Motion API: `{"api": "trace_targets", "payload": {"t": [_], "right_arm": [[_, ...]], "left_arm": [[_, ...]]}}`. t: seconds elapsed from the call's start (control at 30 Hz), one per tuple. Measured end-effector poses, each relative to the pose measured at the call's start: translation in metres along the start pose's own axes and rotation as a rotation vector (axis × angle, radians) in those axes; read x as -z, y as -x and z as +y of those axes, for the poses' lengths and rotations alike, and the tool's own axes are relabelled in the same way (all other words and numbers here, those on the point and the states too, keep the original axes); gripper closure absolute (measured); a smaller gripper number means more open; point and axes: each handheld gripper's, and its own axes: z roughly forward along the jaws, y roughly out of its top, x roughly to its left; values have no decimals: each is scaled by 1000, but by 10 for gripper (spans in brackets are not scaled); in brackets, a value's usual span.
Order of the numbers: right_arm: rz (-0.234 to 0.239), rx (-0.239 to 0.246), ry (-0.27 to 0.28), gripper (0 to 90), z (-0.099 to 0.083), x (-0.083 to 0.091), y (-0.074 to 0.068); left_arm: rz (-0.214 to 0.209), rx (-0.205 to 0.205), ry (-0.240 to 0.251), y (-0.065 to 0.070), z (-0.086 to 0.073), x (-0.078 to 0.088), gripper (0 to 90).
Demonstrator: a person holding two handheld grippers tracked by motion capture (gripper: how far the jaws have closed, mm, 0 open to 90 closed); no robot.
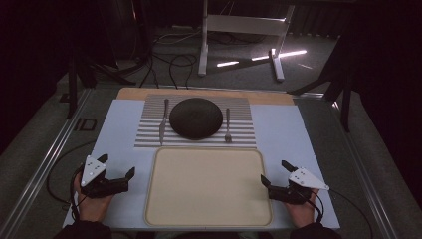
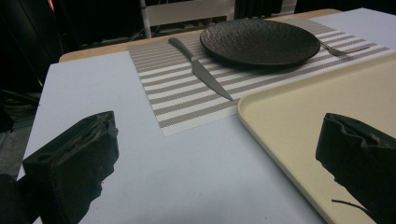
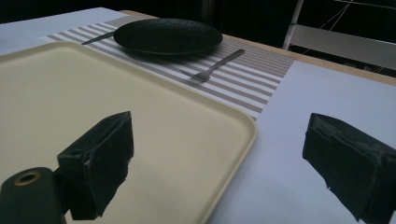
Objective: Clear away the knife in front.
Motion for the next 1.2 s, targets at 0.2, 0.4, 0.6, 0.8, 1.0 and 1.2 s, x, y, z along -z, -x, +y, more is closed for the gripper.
{"api": "trace_targets", "payload": {"t": [0.2, 0.4, 0.6, 0.8, 1.0, 1.2], "right_arm": [[-5, 3, 6, 89, 0, 1, 0], [-12, 1, 5, 89, -1, 1, 0], [-16, 3, 10, 89, -2, 3, 0], [-21, -12, 16, 89, -3, 3, 0], [-33, -20, 25, 89, -3, 5, 1], [-34, -19, 26, 89, -3, 5, 1]], "left_arm": [[9, 3, -4, -1, 0, -1, 0], [21, -20, -3, -1, 3, -4, 0], [31, -25, -8, -1, 9, -9, 0], [56, -14, -24, -5, 15, -14, 0], [69, -17, -29, -6, 23, -20, 0], [59, -33, -20, -4, 34, -26, 0]]}}
